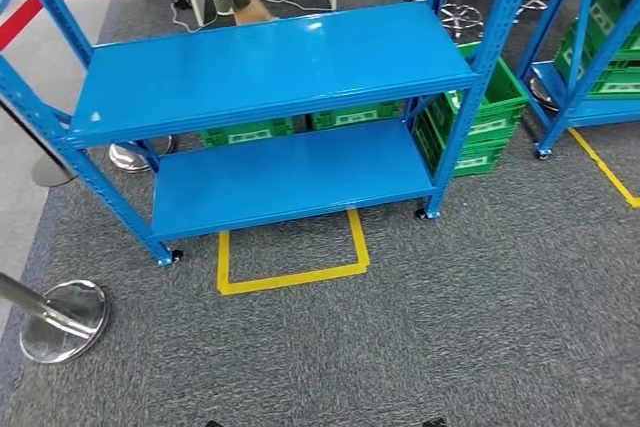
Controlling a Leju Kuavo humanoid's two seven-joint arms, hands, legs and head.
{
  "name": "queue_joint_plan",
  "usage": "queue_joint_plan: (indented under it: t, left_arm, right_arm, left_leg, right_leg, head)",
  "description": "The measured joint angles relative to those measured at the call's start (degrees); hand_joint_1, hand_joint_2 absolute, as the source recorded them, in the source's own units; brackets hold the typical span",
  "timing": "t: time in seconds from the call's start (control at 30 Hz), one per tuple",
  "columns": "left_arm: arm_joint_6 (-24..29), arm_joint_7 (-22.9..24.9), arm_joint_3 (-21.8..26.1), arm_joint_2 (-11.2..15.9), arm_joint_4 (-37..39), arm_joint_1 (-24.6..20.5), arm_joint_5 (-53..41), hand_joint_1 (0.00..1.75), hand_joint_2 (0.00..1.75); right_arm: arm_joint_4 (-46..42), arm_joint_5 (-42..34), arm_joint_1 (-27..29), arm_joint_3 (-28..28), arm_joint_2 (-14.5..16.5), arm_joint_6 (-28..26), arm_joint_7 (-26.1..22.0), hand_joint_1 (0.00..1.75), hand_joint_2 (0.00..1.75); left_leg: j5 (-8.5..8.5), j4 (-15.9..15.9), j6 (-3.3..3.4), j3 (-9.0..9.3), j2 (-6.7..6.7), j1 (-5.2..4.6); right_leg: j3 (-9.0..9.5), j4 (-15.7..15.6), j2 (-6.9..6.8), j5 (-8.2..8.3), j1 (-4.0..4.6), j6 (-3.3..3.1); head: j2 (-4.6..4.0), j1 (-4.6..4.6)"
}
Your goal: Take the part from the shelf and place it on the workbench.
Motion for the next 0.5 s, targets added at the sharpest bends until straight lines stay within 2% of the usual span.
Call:
queue_joint_plan:
  t: [0.03,0.07,0.1,0.13,0.17,0.23,0.27,0.33,0.37,0.4,0.47,0.5]
  left_arm:
    - [0.0,0.0,0.0,0.0,0.0,-0.1,0.0,0.00,0.00]
    - [0.0,0.0,0.0,0.0,0.0,-0.1,0.0,0.00,0.00]
    - [0.0,0.0,0.0,0.0,0.0,0.0,0.0,0.00,0.00]
    - [0.0,0.0,0.0,0.0,0.0,0.1,0.0,0.00,0.00]
    - [0.0,0.0,0.0,0.1,0.0,0.2,0.0,0.00,0.00]
    - [0.0,0.0,0.0,0.1,0.0,0.1,0.0,0.00,0.00]
    - [0.0,0.0,0.0,0.0,0.0,0.0,-0.1,0.00,0.00]
    - [0.0,0.0,0.0,0.0,0.0,0.1,-0.1,0.00,0.00]
    - [0.0,0.0,0.0,0.0,0.0,0.3,-0.1,0.00,0.00]
    - [0.0,0.0,0.0,0.0,0.0,0.4,-0.1,0.00,0.00]
    - [0.1,0.0,0.0,0.0,0.0,0.4,-0.2,0.00,0.00]
    - [0.1,0.0,0.0,-0.1,0.0,0.3,-0.2,0.00,0.00]
  right_arm:
    - [0.0,0.0,0.1,-0.1,0.0,0.0,0.0,0.00,1.75]
    - [0.0,0.0,0.2,-0.1,0.0,0.0,0.0,0.00,1.75]
    - [0.0,0.0,0.2,-0.2,0.0,0.0,0.0,0.00,1.75]
    - [0.0,0.0,0.1,-0.3,0.0,0.0,0.0,0.00,1.31]
    - [0.0,0.0,0.0,-0.3,0.0,-0.1,0.0,0.00,0.87]
    - [0.0,0.1,0.0,-0.3,0.0,-0.7,0.0,0.00,0.00]
    - [0.0,0.2,-0.1,-0.3,0.0,-1.1,0.0,0.00,0.00]
    - [0.0,0.5,-0.3,-0.3,0.0,-1.7,0.1,0.00,0.00]
    - [0.0,0.7,-0.5,-0.3,0.0,-1.9,0.2,0.00,0.44]
    - [0.0,1.0,-0.6,-0.3,0.0,-2.0,0.4,0.00,0.87]
    - [0.0,1.8,-0.6,-0.3,0.0,-2.4,0.9,0.00,1.75]
    - [0.0,2.1,-0.5,-0.3,0.0,-2.6,1.3,0.00,1.75]
  left_leg:
    - [-1.66,3.8,-0.10,-1.98,0.65,0.03]
    - [-2.59,6.8,-0.13,-3.51,0.93,0.04]
    - [-2.56,8.1,-0.08,-4.21,1.05,0.04]
    - [-1.50,7.4,0.07,-3.82,1.17,0.01]
    - [0.28,4.8,0.35,-2.34,1.62,-0.08]
    - [3.27,-2.7,1.12,1.90,3.37,-0.44]
    - [3.84,-5.4,1.45,3.44,4.11,-0.62]
    - [3.58,-7.4,1.93,4.49,4.27,-0.82]
    - [3.64,-7.6,2.20,4.59,4.04,-0.74]
    - [3.73,-7.8,2.46,4.75,3.82,-0.60]
    - [3.97,-8.2,2.97,5.05,3.38,-0.21]
    - [3.98,-8.3,3.13,5.05,3.14,-0.12]
  right_leg:
    - [-0.02,0.0,-0.95,-0.07,0.12,-0.16]
    - [-0.02,0.0,-1.88,-0.14,0.22,-0.26]
    - [-0.02,0.0,-2.75,-0.20,0.31,-0.32]
    - [0.04,0.0,-3.53,-0.27,0.39,-0.34]
    - [0.15,0.0,-4.26,-0.35,0.47,-0.31]
    - [0.30,0.1,-5.31,-0.67,0.71,0.03]
    - [0.31,0.1,-5.73,-0.84,0.85,0.31]
    - [0.44,0.0,-6.33,-1.02,1.08,0.91]
    - [0.71,-0.2,-6.52,-1.02,1.09,1.16]
    - [0.86,-0.1,-6.05,-1.22,1.07,1.47]
    - [-0.34,2.9,-3.78,-3.03,0.98,2.12]
    - [-1.94,6.2,-2.40,-4.68,0.88,2.40]
  head:
    - [0.00,-0.10]
    - [0.00,-0.10]
    - [0.00,-0.10]
    - [0.00,-0.11]
    - [0.00,-0.11]
    - [0.00,-0.11]
    - [0.00,-0.04]
    - [0.00,0.06]
    - [0.00,0.09]
    - [0.00,0.12]
    - [0.00,0.42]
    - [0.00,0.63]
